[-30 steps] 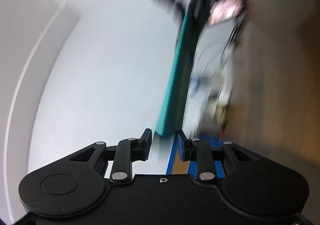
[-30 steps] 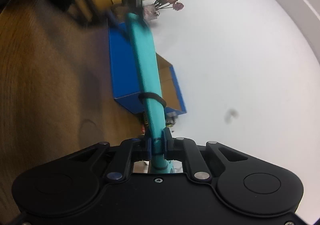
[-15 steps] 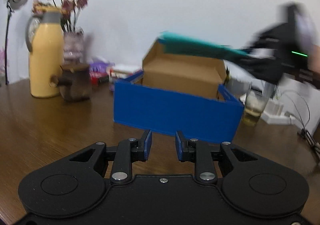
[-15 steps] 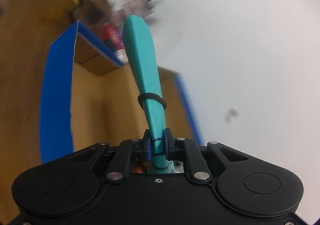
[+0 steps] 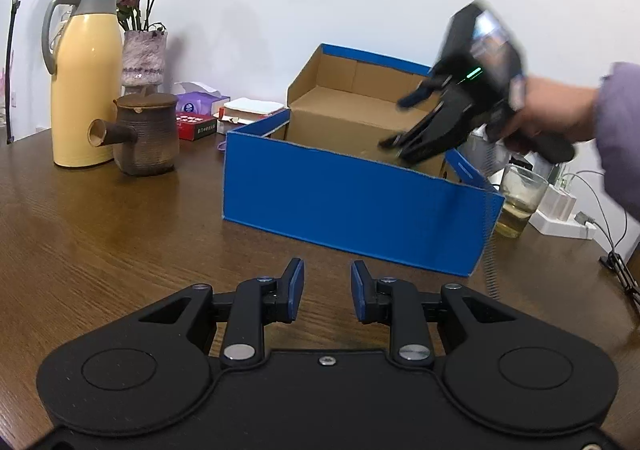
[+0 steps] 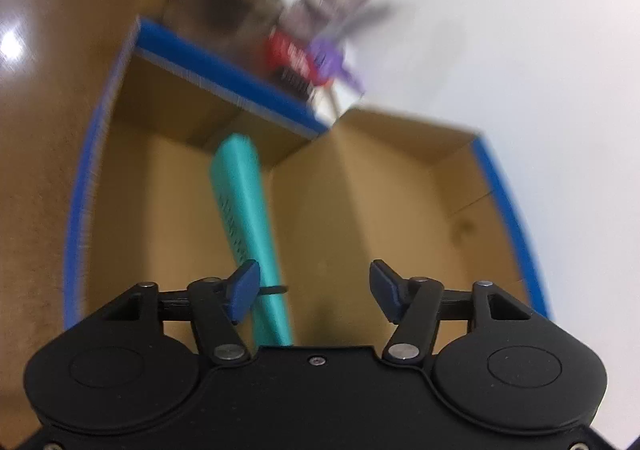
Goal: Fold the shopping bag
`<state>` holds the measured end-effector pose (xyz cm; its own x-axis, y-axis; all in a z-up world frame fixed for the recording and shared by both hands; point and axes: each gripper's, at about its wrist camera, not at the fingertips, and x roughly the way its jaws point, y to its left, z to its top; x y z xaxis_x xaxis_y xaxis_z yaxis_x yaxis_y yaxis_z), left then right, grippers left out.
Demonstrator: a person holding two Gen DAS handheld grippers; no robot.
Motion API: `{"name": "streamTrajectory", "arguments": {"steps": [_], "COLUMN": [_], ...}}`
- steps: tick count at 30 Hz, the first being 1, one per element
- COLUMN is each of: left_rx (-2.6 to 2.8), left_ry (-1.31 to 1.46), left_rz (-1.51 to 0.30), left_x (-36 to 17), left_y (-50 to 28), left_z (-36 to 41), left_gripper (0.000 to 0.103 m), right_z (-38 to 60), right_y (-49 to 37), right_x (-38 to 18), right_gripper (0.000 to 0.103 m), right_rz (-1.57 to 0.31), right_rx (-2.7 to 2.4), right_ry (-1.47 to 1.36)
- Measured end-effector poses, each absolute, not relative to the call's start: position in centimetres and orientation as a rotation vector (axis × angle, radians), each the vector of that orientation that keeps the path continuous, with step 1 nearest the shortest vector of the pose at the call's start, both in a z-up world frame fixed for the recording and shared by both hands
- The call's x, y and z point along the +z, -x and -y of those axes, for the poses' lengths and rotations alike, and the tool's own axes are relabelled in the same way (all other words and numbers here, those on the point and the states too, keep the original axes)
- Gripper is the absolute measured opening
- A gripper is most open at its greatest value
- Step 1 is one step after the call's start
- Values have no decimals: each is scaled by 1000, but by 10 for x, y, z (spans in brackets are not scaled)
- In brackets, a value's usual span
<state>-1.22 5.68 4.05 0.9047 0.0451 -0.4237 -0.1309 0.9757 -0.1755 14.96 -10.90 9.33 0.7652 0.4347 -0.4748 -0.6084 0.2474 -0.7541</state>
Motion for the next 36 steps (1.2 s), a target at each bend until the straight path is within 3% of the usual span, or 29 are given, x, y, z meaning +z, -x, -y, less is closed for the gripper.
{"name": "streamTrajectory", "arguments": {"steps": [3,7,11,13,15,17,19,21,31,36], "left_rx": [68,36,41,58,83,99,108,97,50,24], "left_ry": [206,169,171,170,160,122,73,28,-130,-112], "left_rz": [-427,-395,-433,-460,-488,-486,-478,-476,-595,-646], "left_x": [40,47,41,36,31,28,27,25,2,-3], "left_y": [19,37,48,46,40,37,32,30,-11,-27], "left_z": [-49,-37,-29,-21,-9,5,20,31,52,51], "left_gripper": [26,31,41,64,78,84,99,103,103,103], "right_z": [129,165,183,192,196,220,242,261,253,242], "right_y": [-126,-67,-35,-28,-25,-9,2,10,-14,-26], "right_x": [120,135,94,65,36,22,16,16,4,-5], "right_gripper": [68,85,87,87,87,87,87,87,89,98], "right_rz": [-93,-14,-142,-251,-360,-458,-517,-537,-680,-658], "right_rx": [695,639,598,550,447,356,297,277,169,153], "right_ry": [1026,811,554,437,361,251,130,50,31,18]}}
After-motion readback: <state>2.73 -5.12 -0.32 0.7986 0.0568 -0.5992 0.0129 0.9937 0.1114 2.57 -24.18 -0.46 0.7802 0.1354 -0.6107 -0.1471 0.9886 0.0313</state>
